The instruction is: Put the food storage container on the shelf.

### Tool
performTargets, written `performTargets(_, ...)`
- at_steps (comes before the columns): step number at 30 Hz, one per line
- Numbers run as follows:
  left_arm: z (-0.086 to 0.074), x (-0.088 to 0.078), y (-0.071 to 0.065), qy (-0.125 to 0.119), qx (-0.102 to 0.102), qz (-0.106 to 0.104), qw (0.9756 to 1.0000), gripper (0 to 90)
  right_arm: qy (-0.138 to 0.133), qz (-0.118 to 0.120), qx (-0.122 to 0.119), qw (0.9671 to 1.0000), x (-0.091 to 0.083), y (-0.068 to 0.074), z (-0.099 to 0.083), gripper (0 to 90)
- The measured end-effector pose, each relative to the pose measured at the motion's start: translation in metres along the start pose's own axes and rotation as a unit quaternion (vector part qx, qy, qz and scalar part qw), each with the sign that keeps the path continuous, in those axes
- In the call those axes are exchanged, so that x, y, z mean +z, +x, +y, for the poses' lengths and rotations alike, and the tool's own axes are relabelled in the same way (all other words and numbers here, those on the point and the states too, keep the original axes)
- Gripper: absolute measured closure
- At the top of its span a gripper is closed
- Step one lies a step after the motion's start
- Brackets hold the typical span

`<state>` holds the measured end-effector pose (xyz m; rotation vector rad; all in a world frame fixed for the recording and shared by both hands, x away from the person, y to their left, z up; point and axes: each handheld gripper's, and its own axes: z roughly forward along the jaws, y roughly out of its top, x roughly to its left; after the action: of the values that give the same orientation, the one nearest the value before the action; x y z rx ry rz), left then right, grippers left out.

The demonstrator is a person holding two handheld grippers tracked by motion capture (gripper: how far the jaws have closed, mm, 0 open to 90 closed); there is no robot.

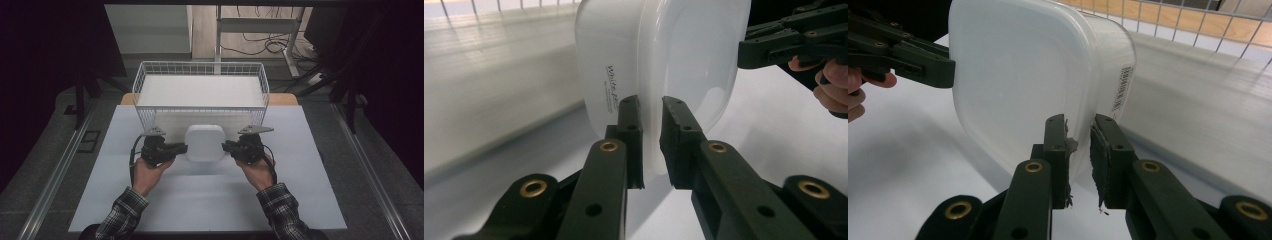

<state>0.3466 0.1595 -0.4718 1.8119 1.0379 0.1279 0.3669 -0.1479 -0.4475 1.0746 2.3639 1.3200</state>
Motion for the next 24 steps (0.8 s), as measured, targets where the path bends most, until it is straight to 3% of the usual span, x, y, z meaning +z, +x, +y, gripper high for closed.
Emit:
performTargets(14,0.013,0.017,0.028,0.006,-0.016,0.019,0.9997,78.9,0.000,-0.022,0.005,0.9997,0.030,-0.014,0.012,76.4)
performTargets(24,0.012,0.026,0.037,0.004,-0.032,0.026,0.9991,77.7,-0.001,-0.031,0.005,0.9995,0.044,-0.020,0.012,75.8)
